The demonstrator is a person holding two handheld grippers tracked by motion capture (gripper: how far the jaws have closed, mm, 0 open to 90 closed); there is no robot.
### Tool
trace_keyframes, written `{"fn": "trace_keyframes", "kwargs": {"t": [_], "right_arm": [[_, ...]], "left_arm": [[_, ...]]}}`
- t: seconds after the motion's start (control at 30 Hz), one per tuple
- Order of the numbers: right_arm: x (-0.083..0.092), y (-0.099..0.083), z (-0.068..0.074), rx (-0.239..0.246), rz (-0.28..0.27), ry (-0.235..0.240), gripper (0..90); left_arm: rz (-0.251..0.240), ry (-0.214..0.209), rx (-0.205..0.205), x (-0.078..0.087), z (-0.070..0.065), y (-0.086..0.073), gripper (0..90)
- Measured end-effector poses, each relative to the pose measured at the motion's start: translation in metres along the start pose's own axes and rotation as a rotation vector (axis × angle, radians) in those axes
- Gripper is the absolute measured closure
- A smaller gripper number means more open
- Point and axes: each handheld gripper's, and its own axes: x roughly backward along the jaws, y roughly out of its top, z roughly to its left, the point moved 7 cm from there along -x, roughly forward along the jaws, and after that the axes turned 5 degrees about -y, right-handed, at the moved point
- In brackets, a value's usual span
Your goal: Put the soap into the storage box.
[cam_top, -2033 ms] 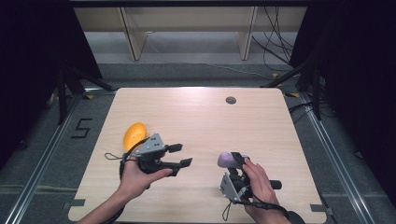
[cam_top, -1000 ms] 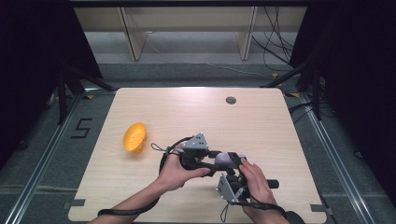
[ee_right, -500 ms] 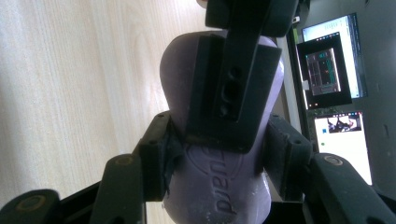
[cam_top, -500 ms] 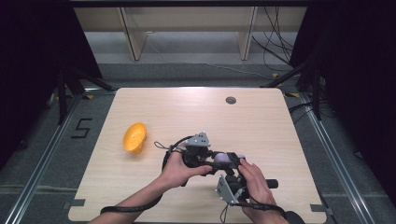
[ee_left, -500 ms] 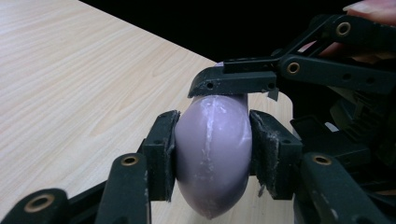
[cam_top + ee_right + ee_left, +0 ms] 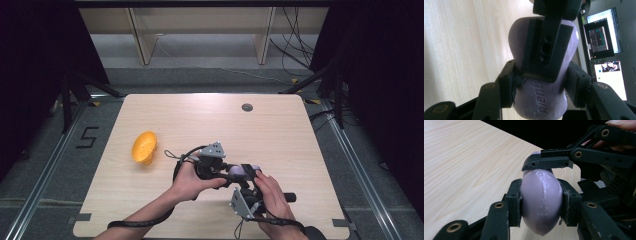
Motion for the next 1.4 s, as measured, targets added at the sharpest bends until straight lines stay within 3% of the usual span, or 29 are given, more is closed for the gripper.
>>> {"fn": "trace_keyframes", "kwargs": {"t": [0.13,0.17,0.2,0.23,0.3,0.33,0.43,0.47,0.5,0.63,0.7,0.73,0.9,0.97,1.0,1.03,1.07,1.1,1.17,1.2,1.23,1.4], "right_arm": [[-0.002,-0.002,-0.002,-0.016,0.024,-0.011,39.6],[-0.003,-0.002,-0.006,0.016,0.021,-0.028,33.9],[-0.003,-0.002,-0.006,0.016,0.021,-0.028,33.9],[-0.003,-0.004,-0.003,-0.034,0.034,-0.023,32.4],[-0.003,-0.004,-0.006,0.003,0.023,-0.025,31.9],[-0.003,-0.003,-0.003,-0.018,0.019,-0.009,32.0],[-0.003,-0.004,-0.002,-0.036,0.031,-0.019,32.0],[-0.002,-0.003,-0.007,0.010,0.021,-0.033,31.9],[-0.003,-0.004,-0.003,-0.028,0.030,-0.018,31.1],[-0.001,-0.005,-0.004,-0.026,0.030,-0.014,30.7],[0.001,-0.006,-0.005,-0.019,0.028,-0.019,30.7],[0.002,-0.009,-0.006,-0.044,0.040,-0.025,30.7],[0.004,-0.016,-0.009,-0.056,0.059,-0.033,30.5],[0.006,-0.019,-0.009,-0.067,0.070,-0.033,30.4],[0.007,-0.021,-0.008,-0.083,0.076,-0.030,30.5],[0.007,-0.021,-0.013,-0.030,0.059,-0.040,30.5],[0.008,-0.024,-0.010,-0.096,0.080,-0.038,30.6],[0.008,-0.025,-0.014,-0.053,0.069,-0.044,30.5],[0.010,-0.029,-0.012,-0.121,0.098,-0.043,30.6],[0.009,-0.029,-0.016,-0.062,0.078,-0.046,30.7],[0.010,-0.033,-0.016,-0.097,0.102,-0.047,30.7],[0.011,-0.038,-0.019,-0.082,0.098,-0.043,31.1]], "left_arm": [[-0.004,0.028,-0.012,0.000,0.002,0.001,58.6],[-0.009,0.027,-0.008,0.000,0.002,0.001,58.5],[-0.007,0.021,-0.002,0.001,0.002,0.001,58.5],[-0.005,0.023,-0.002,0.001,0.003,0.001,58.6],[-0.010,0.050,-0.024,0.002,0.004,0.002,58.6],[-0.014,0.047,-0.023,0.002,0.004,0.002,58.6],[-0.007,0.059,-0.020,0.003,0.004,0.002,58.6],[-0.018,0.073,-0.022,0.003,0.005,0.002,58.6],[-0.004,0.085,-0.032,0.004,0.006,0.002,58.6],[-0.015,0.111,-0.035,0.007,0.008,0.002,58.6],[-0.020,0.134,-0.056,0.008,0.011,0.003,58.6],[-0.015,0.139,-0.046,0.009,0.011,0.002,58.6],[-0.008,0.164,-0.053,0.012,0.015,0.001,58.6],[-0.027,0.180,-0.026,0.013,0.016,0.001,58.6],[-0.035,0.181,-0.034,0.013,0.017,0.002,58.7],[-0.041,0.196,-0.027,0.014,0.017,0.002,58.6],[-0.040,0.201,-0.031,0.015,0.018,0.003,58.6],[-0.053,0.203,-0.021,0.016,0.018,0.003,58.6],[-0.064,0.227,-0.028,0.017,0.019,0.004,58.7],[-0.058,0.228,-0.023,0.019,0.020,0.004,58.7],[-0.061,0.228,-0.016,0.020,0.020,0.004,58.6],[-0.079,0.260,-0.006,0.023,0.023,-0.001,58.6]]}}
